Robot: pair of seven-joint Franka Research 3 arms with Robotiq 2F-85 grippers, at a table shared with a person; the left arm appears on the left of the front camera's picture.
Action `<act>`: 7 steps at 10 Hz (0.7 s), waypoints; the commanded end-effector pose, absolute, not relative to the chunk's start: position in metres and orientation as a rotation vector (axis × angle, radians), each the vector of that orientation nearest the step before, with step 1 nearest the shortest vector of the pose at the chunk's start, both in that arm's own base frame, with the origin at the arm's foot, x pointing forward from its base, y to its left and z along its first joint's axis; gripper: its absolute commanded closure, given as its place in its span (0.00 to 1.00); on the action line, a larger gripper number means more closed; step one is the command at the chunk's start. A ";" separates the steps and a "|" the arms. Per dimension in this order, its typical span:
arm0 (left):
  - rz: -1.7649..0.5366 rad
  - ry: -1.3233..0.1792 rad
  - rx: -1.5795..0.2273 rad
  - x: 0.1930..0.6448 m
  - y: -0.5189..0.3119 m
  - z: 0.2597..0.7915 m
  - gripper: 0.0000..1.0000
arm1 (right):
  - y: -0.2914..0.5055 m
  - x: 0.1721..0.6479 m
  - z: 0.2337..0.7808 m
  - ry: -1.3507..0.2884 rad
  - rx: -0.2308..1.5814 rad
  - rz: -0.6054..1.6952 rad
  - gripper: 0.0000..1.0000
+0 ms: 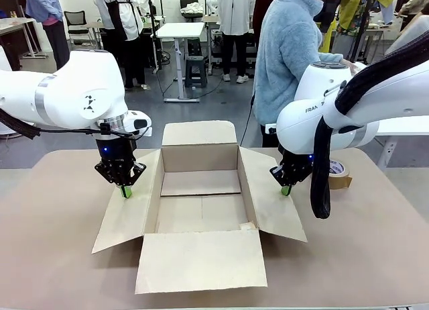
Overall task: Wrap the clocks to prevent damage.
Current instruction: Once the human has placed the objects inside and stepped back, release both hands from the side flaps of the Package Box.
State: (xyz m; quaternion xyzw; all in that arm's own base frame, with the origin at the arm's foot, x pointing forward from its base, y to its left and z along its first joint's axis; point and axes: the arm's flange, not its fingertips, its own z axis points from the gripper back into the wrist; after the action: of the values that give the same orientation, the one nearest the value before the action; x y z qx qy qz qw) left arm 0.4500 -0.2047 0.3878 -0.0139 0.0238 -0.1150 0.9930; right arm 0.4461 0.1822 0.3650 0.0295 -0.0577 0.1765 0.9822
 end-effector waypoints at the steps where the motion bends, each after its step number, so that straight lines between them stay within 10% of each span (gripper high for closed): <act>1: -0.225 0.046 -0.027 0.449 -0.204 0.390 1.00 | 0.182 0.446 0.364 -0.114 0.066 0.341 0.99; 7: -0.225 0.046 -0.027 0.449 -0.204 0.390 1.00 | 0.182 0.446 0.364 -0.114 0.066 0.341 0.99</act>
State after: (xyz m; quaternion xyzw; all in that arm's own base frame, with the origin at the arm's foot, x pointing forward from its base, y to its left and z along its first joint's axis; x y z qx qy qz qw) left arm 0.4500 -0.2047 0.3878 -0.0139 0.0238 -0.1150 0.9930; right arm 0.4461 0.1822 0.3650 0.0295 -0.0577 0.1765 0.9822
